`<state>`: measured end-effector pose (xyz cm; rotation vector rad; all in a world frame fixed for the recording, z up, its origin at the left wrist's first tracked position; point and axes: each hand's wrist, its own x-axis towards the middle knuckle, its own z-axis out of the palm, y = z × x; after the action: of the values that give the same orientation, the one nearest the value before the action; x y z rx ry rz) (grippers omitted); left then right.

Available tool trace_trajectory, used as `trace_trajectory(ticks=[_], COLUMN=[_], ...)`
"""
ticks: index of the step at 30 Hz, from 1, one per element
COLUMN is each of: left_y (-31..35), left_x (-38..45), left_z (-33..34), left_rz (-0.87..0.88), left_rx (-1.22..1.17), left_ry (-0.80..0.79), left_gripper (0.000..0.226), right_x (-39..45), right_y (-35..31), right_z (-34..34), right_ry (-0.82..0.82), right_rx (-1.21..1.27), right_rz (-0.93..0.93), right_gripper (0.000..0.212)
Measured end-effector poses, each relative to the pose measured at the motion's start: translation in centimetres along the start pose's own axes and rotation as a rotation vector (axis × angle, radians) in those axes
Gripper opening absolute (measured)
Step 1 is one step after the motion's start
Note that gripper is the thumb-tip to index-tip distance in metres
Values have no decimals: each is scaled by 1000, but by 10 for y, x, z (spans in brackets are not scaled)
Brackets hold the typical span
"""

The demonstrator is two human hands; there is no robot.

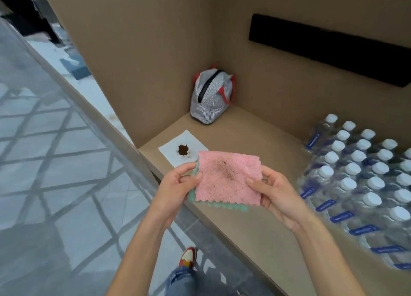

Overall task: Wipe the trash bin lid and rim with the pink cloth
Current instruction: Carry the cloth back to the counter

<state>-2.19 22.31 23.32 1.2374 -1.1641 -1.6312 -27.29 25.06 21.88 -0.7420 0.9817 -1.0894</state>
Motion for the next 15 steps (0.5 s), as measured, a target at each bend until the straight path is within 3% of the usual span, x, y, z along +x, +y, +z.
trace_trajectory(ticks=[6,15], left_y=[-12,-58], left_x=[69,155], left_z=[-48,-71], left_rz=[-105,-195], left_rx=[296,385], left_ry=[-70,-170], left_gripper=[34,39], right_x=[40,83], right_y=[38,102], right_z=[26,31], right_ry=[148,605], right_rx=[48,-88], right_rz=[28,187], right_gripper=[58,49])
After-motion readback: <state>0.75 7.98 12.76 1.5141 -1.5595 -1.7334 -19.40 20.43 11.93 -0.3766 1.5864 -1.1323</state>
